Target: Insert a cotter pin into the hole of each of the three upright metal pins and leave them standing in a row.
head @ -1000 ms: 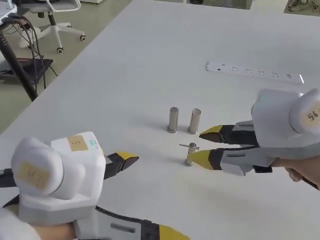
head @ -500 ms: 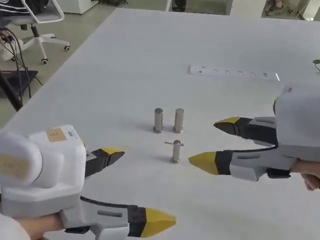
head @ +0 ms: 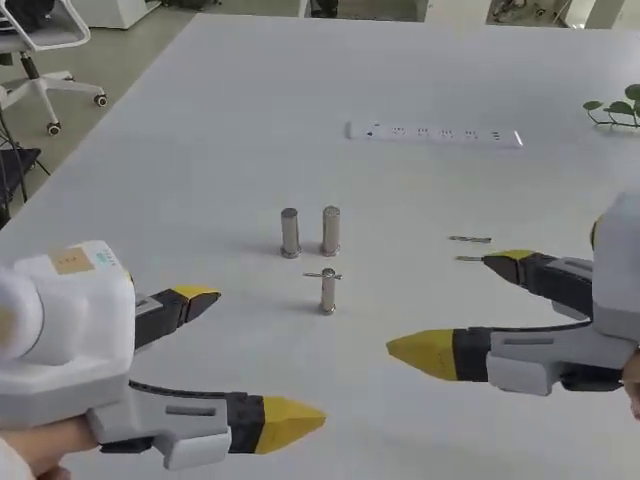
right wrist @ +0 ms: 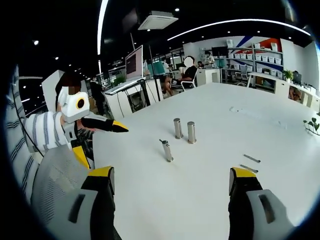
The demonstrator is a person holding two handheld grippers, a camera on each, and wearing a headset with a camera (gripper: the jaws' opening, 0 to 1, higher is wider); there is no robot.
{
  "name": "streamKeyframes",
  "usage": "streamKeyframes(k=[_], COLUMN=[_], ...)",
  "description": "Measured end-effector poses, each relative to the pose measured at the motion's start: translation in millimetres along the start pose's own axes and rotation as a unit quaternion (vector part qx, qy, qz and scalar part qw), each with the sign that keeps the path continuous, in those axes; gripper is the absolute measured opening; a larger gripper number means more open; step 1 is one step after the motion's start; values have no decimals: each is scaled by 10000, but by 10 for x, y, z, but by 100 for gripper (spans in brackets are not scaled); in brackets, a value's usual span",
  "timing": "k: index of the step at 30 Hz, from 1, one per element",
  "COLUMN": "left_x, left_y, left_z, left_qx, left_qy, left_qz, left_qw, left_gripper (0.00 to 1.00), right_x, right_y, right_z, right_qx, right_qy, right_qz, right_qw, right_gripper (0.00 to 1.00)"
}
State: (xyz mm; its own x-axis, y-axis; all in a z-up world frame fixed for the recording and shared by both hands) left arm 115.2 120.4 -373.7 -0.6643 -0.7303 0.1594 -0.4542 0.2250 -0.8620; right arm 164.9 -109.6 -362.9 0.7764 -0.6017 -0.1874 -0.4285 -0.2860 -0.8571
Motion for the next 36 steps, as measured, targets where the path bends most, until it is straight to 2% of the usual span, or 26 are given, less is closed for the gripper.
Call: streamKeyframes(k=[3, 6, 8, 10, 15, 19, 20, 26, 31, 36], left_x=[-33, -71, -91, -108, -158, -249, -293, -473, -607, -728], left_y=[-8, -19, -27, -39, -90, -149, -190, -450, -589, -677], left_z=[-9, -15, -19, -19, -6, 26, 36, 145, 296, 409], left_qx=[2, 8, 12, 15, 45, -10, 14, 236, 245, 351], left_qy=[-8, -27, -36, -46, -50, -58, -94, -75, -153, -158], left_qz=[-20, -47, -51, -49, -28, -25, 109, 264, 444, 304], left_qw=[10000, 10000, 10000, 10000, 10000, 10000, 9999, 9993, 9986, 9988], left_gripper=[96, 96, 96, 96, 96, 95, 95, 92, 92, 87], right_x=[31, 36, 95, 101, 83, 62, 60, 88, 104, 82], right_y=[49, 83, 110, 145, 192, 223, 224, 218, 221, 253], right_z=[-52, -97, -141, -168, -213, -231, -235, -292, -334, -382], right_qx=[5, -16, -17, -85, -39, -92, -83, -34, -42, -81], right_qy=[143, 235, 624, 688, 718, 734, 736, 825, 916, 973], right_qz=[177, 233, 208, 279, 435, 459, 459, 512, 523, 578], right_qw=[9997, 9995, 9978, 9972, 9965, 9962, 9962, 9953, 9944, 9935], right_gripper=[98, 98, 98, 98, 98, 98, 98, 98, 98, 98])
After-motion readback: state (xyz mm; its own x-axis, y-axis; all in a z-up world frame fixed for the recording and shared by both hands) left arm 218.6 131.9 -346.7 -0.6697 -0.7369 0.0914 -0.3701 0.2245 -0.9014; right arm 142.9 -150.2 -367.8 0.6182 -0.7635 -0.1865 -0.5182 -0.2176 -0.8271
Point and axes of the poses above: the centre of the closed fingertips' face, and the gripper's own axes: z roughly forward along the fingers, x roughly to its right, y roughly out of its underside, the point moved 7 cm from there along -z, roughly backward along the fingers, and after that the axes turned 3 degrees about -y, right-handed, at the moved point
